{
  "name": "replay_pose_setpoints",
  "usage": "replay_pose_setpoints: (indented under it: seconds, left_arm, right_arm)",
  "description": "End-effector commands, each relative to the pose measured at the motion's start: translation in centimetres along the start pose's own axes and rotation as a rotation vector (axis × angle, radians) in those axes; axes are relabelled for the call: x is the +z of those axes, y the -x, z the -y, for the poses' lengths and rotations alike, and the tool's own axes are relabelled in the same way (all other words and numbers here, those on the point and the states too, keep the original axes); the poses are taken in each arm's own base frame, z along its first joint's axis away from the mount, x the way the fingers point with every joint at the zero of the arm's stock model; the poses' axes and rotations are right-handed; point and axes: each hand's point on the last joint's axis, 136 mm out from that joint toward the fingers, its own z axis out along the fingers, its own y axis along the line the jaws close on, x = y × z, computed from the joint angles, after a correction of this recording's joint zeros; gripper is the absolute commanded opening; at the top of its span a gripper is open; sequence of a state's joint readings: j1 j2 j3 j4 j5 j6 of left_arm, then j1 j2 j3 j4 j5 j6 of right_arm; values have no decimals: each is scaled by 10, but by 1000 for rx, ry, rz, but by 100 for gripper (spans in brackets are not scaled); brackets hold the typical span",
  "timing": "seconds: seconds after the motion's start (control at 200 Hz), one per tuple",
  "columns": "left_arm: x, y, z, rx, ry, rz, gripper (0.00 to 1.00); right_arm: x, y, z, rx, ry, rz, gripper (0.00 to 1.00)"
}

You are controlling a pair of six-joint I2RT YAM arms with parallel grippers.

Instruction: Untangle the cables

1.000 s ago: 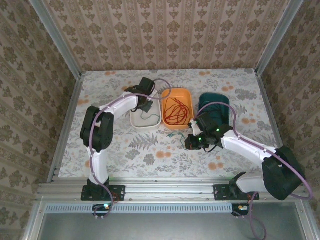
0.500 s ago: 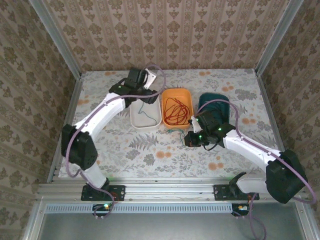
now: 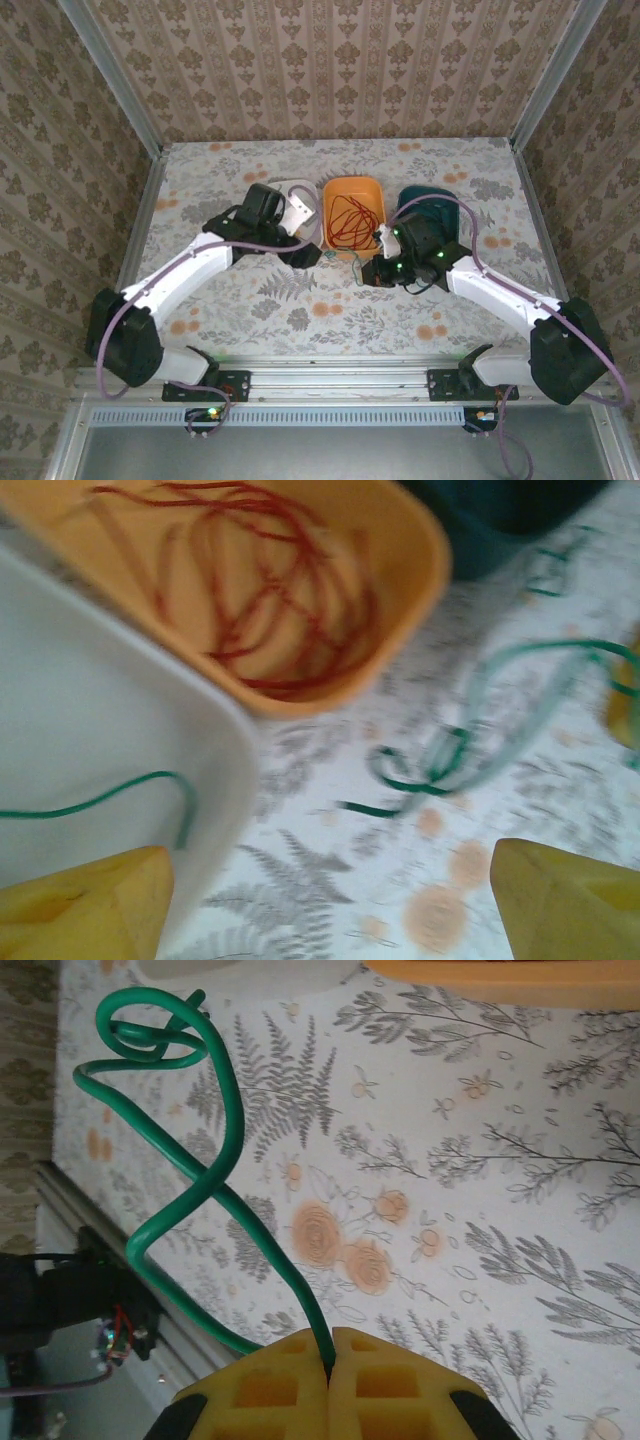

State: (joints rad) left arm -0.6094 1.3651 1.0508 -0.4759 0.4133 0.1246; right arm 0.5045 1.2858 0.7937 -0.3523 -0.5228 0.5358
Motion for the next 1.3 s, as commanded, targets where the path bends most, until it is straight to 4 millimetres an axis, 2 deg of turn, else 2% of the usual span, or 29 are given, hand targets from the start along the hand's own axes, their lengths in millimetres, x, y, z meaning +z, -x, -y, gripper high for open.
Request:
replay_pose_setpoints:
  seconds: [0.0,0.345,0.48,0.625,0.87,1.105,1.295]
  left_arm:
    - [-12,13,36,100,-149,98,81]
    - [3,13,22,119,-110,78,70]
    - [8,12,20,113,-111,64,52]
    - [10,8,23,103,-138,52,21]
    - [14,8,28,59,-176,70,0]
    - [21,7,29,-16,-197,102,0]
    - [39,-13,8,-99,-105,69,0]
  right_arm:
    - [-4,7,-25,15,138,-28,5]
    - [-10,-6,-42,38,271,-115,5]
    - [-15,-7,-45,43,304,-118,5]
    - [-19,-5,-44,50,310,-104,5]
    - [-28,1,-40,66,325,-68,5]
    - [-44,21,-28,107,307,41,5]
    - [-71,46,-12,155,270,201,5]
